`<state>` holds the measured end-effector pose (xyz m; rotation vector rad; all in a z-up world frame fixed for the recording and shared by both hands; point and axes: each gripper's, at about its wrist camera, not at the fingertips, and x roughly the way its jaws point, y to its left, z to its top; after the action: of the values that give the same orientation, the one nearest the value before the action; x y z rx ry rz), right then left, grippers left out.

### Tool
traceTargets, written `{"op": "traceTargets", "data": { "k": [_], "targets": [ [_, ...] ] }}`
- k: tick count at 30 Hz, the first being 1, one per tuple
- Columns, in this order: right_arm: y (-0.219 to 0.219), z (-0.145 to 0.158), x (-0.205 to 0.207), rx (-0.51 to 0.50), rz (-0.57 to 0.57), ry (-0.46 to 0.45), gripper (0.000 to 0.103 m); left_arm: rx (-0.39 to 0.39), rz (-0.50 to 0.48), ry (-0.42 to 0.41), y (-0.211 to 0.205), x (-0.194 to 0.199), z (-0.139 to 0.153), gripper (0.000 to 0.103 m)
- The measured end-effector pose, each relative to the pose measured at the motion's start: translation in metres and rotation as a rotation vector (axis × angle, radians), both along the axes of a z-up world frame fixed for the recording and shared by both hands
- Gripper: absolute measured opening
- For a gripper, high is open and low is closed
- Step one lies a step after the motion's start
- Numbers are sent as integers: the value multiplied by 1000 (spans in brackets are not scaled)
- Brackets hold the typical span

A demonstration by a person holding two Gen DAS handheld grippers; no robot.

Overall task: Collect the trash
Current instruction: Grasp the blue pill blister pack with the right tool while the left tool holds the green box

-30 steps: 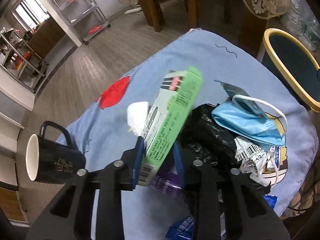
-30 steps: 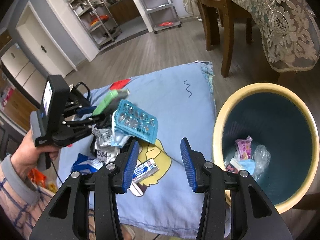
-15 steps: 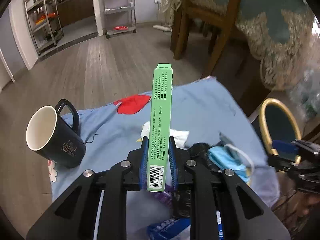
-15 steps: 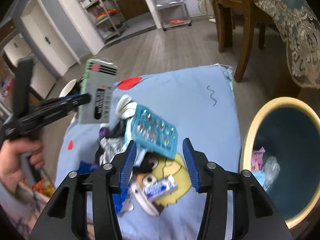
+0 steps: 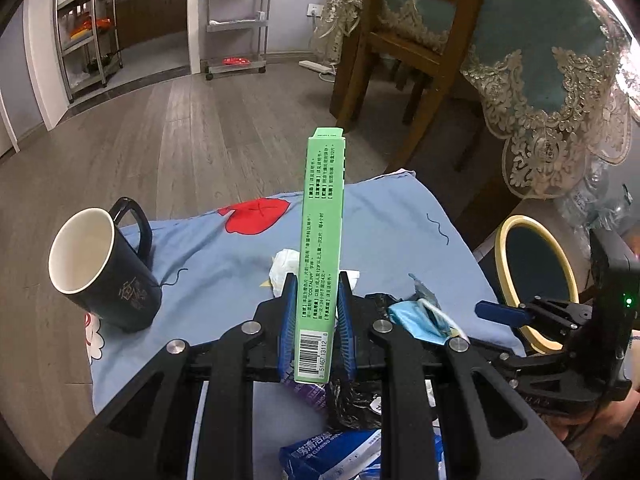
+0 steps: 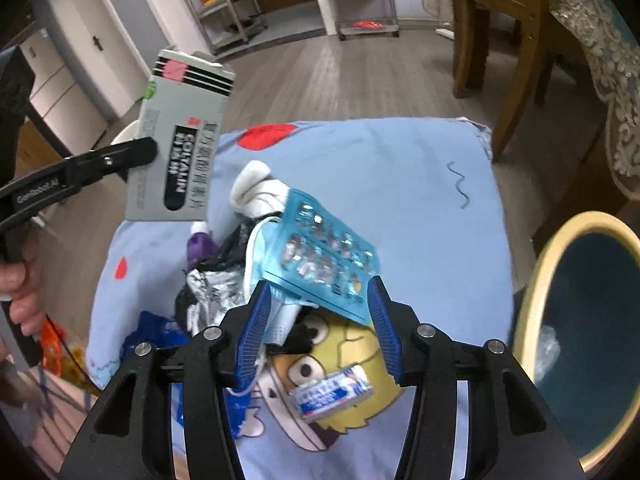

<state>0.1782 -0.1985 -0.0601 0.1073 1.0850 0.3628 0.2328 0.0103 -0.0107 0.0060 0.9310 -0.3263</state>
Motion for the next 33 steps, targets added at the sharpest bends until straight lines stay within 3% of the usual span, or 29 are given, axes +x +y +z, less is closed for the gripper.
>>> {"op": "traceTargets", "data": {
  "k": [6, 11, 13, 15, 18, 27, 33],
  "targets": [
    [18, 5, 3, -2, 36, -39, 57, -1, -2, -1, 0, -1, 1, 19],
    [16, -3, 12, -19, -4, -30, 56, -1, -2, 1, 1, -1, 0, 19],
    [14, -6, 14, -12, -12, -24, 43, 0, -3, 3, 0, -1, 0, 19],
    [11, -7, 15, -13, -16, -19, 21, 0, -4, 3, -1, -1, 0, 19],
    [4, -6, 14, -20, -38, -28, 9, -1, -7, 3, -3, -1, -1, 19],
    [-34, 6, 4, 12, -142, -86, 3, -4, -16, 0, -8, -1, 0, 19],
    [-51, 12, 4, -49, -191, -130, 3, -6, -26, -3, -14, -1, 1, 19]
  ]
}}
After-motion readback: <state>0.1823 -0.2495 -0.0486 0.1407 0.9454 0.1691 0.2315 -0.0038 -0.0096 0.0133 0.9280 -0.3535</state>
